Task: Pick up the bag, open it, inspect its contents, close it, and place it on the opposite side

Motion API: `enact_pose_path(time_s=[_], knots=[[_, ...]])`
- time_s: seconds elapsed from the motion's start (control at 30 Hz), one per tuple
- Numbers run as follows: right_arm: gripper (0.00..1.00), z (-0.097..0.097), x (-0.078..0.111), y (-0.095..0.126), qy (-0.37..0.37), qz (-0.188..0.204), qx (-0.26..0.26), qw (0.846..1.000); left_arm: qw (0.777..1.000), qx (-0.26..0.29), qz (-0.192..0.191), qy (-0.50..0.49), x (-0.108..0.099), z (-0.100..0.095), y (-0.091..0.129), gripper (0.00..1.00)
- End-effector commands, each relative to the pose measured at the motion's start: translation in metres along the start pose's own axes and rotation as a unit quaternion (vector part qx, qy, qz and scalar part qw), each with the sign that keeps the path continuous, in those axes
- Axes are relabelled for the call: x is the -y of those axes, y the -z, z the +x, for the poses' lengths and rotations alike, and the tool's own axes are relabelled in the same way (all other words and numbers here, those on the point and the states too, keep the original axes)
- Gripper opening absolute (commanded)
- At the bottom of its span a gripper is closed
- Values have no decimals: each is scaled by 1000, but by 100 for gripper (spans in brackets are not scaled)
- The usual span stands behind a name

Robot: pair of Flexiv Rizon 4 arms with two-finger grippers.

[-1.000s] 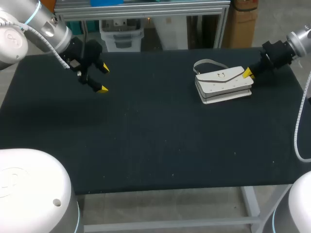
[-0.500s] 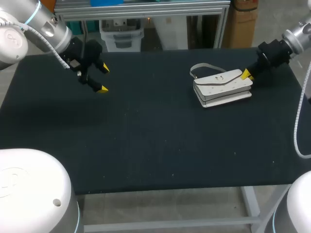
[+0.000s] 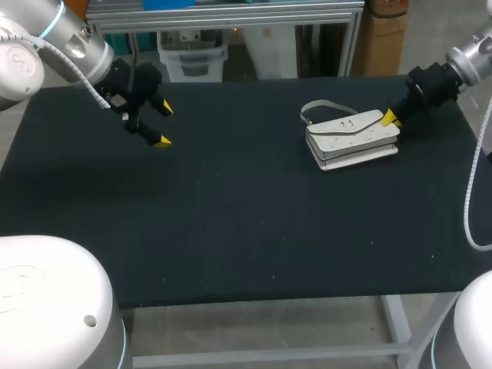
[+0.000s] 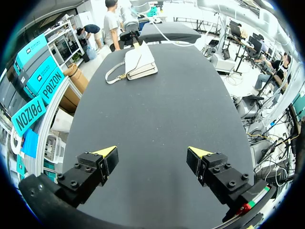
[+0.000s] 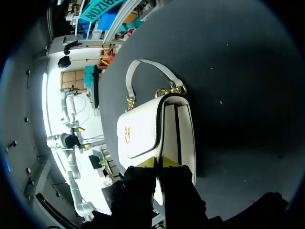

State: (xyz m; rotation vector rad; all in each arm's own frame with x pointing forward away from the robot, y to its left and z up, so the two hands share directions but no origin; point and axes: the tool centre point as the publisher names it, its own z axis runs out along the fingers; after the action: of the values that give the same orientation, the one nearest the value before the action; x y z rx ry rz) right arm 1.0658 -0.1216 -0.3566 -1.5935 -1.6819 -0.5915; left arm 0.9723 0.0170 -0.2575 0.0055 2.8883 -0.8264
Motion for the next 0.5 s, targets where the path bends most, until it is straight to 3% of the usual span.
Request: enact_pose_path(time_s=[0.03, 0.5], knots=[[0, -1, -5, 3, 0, 180, -2, 984, 1000, 0, 1, 0, 0, 0, -1, 100], [0, 46, 46, -45, -2, 31, 22, 999, 1000, 0, 1, 0, 0, 0, -1, 100]])
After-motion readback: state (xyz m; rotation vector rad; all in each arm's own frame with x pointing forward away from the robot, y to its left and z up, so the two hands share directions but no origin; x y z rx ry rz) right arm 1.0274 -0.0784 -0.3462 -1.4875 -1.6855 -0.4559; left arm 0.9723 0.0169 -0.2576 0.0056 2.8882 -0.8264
